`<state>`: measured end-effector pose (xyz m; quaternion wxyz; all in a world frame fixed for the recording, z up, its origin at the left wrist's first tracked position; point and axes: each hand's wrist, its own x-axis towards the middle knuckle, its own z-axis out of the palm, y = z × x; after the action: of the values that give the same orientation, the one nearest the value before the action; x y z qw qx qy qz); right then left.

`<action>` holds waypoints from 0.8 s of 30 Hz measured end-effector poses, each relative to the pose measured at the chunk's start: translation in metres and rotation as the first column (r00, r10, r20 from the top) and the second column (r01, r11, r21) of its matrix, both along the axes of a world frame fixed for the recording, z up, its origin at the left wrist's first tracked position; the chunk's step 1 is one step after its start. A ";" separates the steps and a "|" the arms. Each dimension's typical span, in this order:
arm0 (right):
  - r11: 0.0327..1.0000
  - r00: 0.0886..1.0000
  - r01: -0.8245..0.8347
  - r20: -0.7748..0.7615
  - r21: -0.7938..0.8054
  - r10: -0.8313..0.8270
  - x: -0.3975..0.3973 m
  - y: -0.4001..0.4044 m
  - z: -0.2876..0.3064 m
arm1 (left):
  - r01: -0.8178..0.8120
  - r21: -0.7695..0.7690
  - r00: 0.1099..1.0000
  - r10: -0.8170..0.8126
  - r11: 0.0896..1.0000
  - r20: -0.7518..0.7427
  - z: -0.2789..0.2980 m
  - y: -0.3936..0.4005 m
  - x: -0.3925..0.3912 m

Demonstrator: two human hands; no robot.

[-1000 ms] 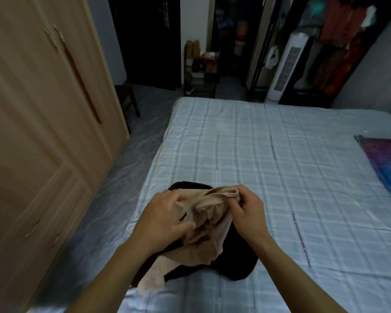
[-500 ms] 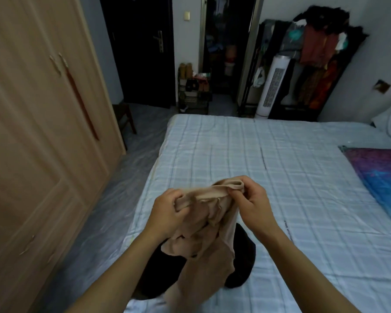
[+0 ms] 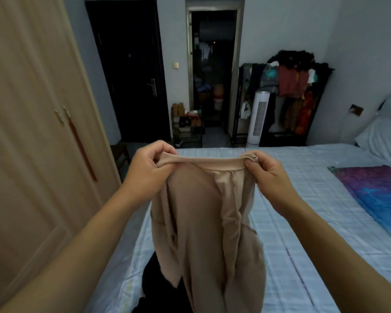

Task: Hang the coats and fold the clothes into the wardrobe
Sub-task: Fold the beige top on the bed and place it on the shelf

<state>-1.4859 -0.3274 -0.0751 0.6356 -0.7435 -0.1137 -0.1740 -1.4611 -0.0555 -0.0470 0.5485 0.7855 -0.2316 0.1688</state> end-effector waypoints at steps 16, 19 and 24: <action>0.983 0.999 -0.012 0.039 -0.181 0.019 -0.029 0.035 -0.059 | -0.121 0.036 0.991 0.123 0.992 -0.045 -0.005 -0.015 -0.021; 0.948 0.996 0.035 0.093 -0.316 -0.006 -0.042 0.056 -0.071 | -0.121 0.046 0.991 0.123 0.992 -0.050 -0.009 -0.019 -0.025; 0.964 0.997 0.040 0.071 -0.263 -0.022 -0.046 0.084 -0.083 | -0.126 0.052 0.991 0.128 0.991 -0.039 -0.009 -0.023 -0.030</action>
<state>-1.5319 -0.2429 -0.1577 0.5241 -0.8168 -0.1456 -0.1923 -1.4912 -0.0780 -0.0557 0.5216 0.8154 -0.1737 0.1810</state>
